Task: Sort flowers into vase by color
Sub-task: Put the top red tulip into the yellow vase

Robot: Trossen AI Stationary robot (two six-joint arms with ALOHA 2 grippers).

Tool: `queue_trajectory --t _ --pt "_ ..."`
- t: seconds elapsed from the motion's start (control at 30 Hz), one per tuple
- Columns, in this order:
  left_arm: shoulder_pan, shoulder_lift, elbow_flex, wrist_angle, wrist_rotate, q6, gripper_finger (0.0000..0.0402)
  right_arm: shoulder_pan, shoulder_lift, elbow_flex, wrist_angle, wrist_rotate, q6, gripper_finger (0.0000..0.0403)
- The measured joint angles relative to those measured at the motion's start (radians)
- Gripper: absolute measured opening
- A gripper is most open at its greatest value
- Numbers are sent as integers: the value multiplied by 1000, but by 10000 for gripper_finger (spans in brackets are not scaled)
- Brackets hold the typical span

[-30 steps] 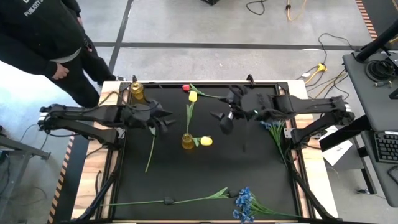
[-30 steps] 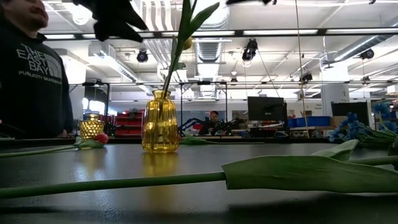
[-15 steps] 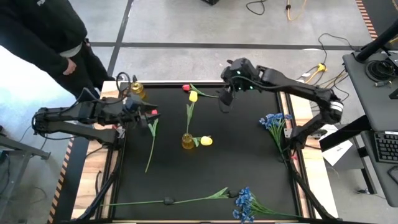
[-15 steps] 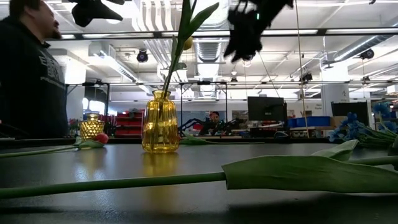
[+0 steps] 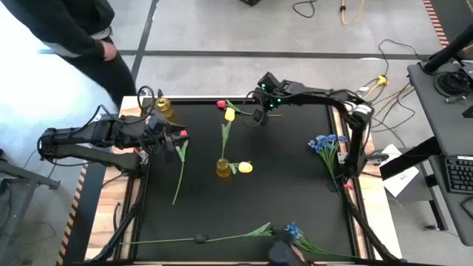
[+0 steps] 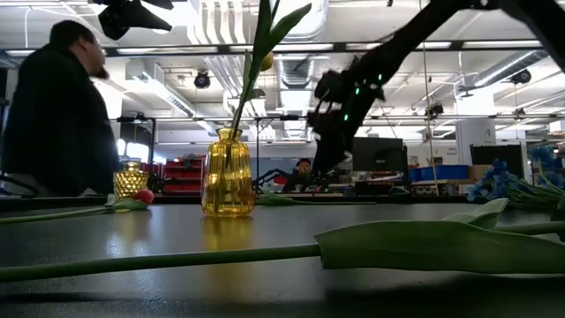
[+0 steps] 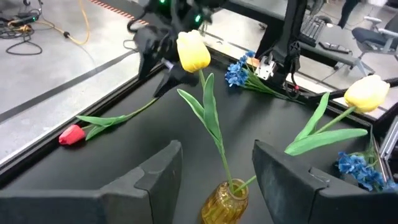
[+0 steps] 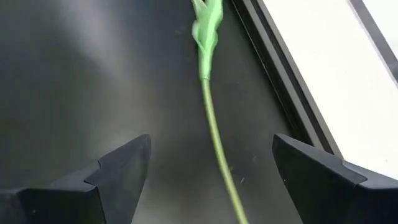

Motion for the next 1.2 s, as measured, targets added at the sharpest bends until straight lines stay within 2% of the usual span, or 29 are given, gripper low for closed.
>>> queue_trajectory --t 0.17,0.4,0.57,0.8,0.97,1.2 --pt "15 2 0 6 -54 -82 168 -10 105 34 102 -27 0 308" --pt "65 20 0 94 -67 -108 152 -14 203 62 107 -61 10 238" --pt "86 33 0 108 -75 -107 140 -12 217 66 90 13 5 184" --pt "86 44 0 108 -80 -89 127 -8 214 67 30 67 -66 87" --pt "85 37 0 106 -81 -81 121 -1 187 66 -82 98 -66 20" --pt "85 23 0 106 -79 9 114 -2 100 60 -365 124 -61 13"
